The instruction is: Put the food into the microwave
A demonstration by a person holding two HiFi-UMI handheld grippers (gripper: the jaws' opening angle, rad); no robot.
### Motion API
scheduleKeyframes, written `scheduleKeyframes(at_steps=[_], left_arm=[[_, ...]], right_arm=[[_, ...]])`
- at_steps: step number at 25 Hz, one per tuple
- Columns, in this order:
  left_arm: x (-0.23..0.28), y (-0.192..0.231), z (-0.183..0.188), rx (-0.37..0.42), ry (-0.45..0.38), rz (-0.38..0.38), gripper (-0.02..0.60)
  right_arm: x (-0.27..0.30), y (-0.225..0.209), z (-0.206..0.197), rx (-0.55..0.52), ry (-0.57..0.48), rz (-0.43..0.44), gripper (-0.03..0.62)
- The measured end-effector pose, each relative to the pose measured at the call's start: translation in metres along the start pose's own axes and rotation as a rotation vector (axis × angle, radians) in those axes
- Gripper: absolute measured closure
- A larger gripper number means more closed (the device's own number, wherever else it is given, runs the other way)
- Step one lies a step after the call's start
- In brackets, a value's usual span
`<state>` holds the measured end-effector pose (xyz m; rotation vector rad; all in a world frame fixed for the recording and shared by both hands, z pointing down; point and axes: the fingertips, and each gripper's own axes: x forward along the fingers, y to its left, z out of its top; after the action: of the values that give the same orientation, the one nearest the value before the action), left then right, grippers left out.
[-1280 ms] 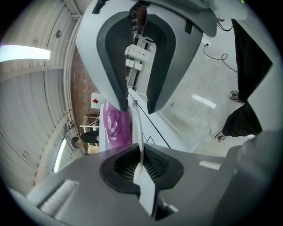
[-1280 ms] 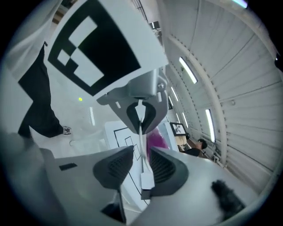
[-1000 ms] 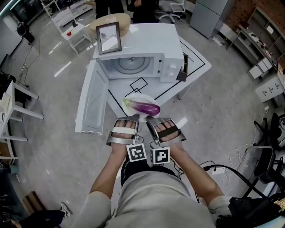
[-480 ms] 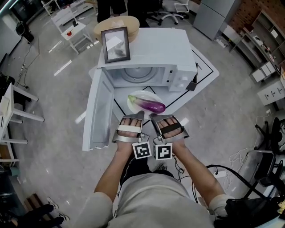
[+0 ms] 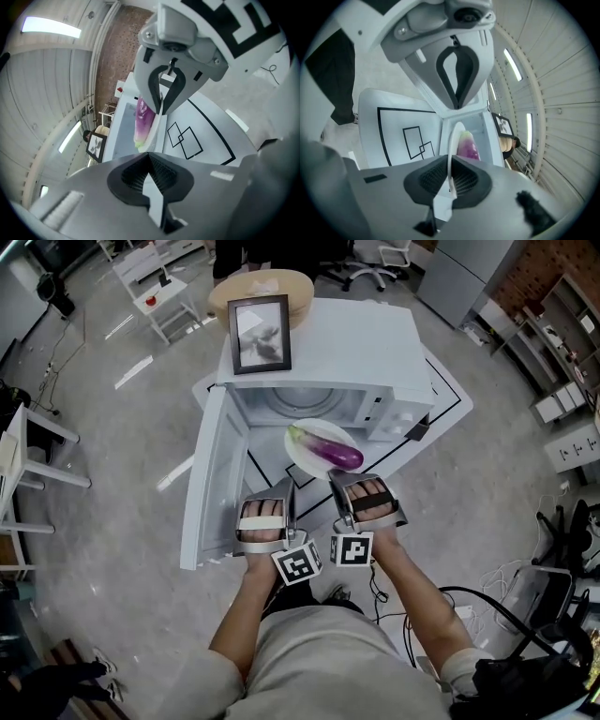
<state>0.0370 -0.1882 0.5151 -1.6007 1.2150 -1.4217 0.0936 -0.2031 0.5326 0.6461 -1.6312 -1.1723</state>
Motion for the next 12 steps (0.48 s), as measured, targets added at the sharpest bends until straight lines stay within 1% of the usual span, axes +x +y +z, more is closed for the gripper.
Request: scheduleKeyframes(at_steps=[2,3,6,7,8,10,12], left_arm=[[0.001,0.001,-0.006,-0.075,-0.005,-0.006,0.572],[0.002,0.000,-0.009,-0.132,-0.012,-0.020,0.574],[0.004,-0.009,-0.011,-0.379,-0.052,-0.096,0.574],[0.004,-0.013,-0.010,-0.454,-0.071,-0.123,0.574],[0.005,-0.018,-0.009,-0.513,-0.087,-0.145,0.574],[0.006,-0.026,-0.009,-0.604,-0.105,-0.179,0.574],[0.008,-0.031,-0.010,-0.677,-0.116,-0.208,0.574]], right_arm=[[0.008,-0.001,-0.006,0.010,0.005,0.009,0.563],[0.012,-0.001,-0.007,0.013,0.006,0.013,0.563],[0.026,-0.005,-0.009,0.049,0.012,0.028,0.563],[0.031,-0.007,-0.008,0.066,0.013,0.034,0.563],[0.036,-0.009,-0.007,0.080,0.015,0.039,0.563],[0.048,-0.012,-0.005,0.099,0.020,0.049,0.563],[0.060,-0.014,-0.003,0.106,0.028,0.061,0.563]])
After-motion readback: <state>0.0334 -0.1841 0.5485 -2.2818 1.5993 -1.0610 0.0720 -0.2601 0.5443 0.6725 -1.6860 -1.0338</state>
